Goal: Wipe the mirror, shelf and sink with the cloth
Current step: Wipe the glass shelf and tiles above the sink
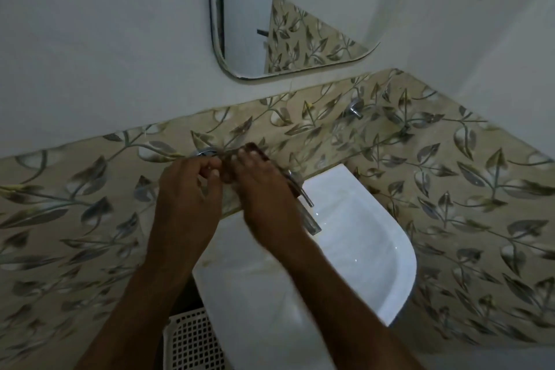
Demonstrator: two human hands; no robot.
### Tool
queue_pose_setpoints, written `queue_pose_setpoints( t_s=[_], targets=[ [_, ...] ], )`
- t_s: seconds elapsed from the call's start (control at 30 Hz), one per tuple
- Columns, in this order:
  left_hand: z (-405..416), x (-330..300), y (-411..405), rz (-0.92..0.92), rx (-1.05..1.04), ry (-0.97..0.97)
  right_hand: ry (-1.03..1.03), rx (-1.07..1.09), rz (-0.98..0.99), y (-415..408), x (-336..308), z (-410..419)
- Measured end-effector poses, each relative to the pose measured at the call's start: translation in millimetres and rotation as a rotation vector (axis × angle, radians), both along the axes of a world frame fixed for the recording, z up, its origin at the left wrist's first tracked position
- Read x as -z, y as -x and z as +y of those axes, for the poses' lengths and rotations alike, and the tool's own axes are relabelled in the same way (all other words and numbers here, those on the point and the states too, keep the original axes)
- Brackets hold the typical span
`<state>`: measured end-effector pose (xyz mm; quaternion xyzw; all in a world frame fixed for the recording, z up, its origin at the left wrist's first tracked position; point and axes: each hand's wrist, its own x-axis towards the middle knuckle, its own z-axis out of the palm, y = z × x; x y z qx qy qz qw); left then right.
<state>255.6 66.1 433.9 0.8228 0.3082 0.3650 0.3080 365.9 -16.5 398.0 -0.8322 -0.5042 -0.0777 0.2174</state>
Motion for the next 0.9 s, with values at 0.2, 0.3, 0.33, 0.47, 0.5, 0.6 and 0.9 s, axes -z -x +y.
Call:
queue_pose_setpoints(
  t_s=[0.2,0.3,0.33,0.47,0.5,0.6,0.9],
  targets=[
    [0.3,3.3,-17.2,0.044,0.045,-0.050,-0.042,-0.082,-0.005,-13.2,-4.1,-10.0],
    [-0.5,6.1,-20.8,0.040,0.057,-0.107,0.006,0.107,-0.043,-46.2,-3.5,-16.9],
    [-1.5,6.2,-22.7,0.030,0.054,-0.095,0.008,0.132,-0.035,-47.5,-2.5,-16.1],
    [-9.9,2.4,-38.4,0.014,0.059,-0.042,-0.169,-0.098,0.044,-1.2,8.1,-7.9],
    [-11.2,1.5,-43.6,0.016,0.070,-0.038,-0.220,-0.148,0.092,9.9,7.9,-10.1],
    [-10.6,0.6,-59.5,0.046,0.108,-0.056,-0.270,-0.167,0.114,-6.3,-1.7,-19.0],
    [-22.7,3.6,-111.9,0.158,0.304,-0.111,0.105,0.318,0.076,-189.9,-16.8,-67.0]
  ],
)
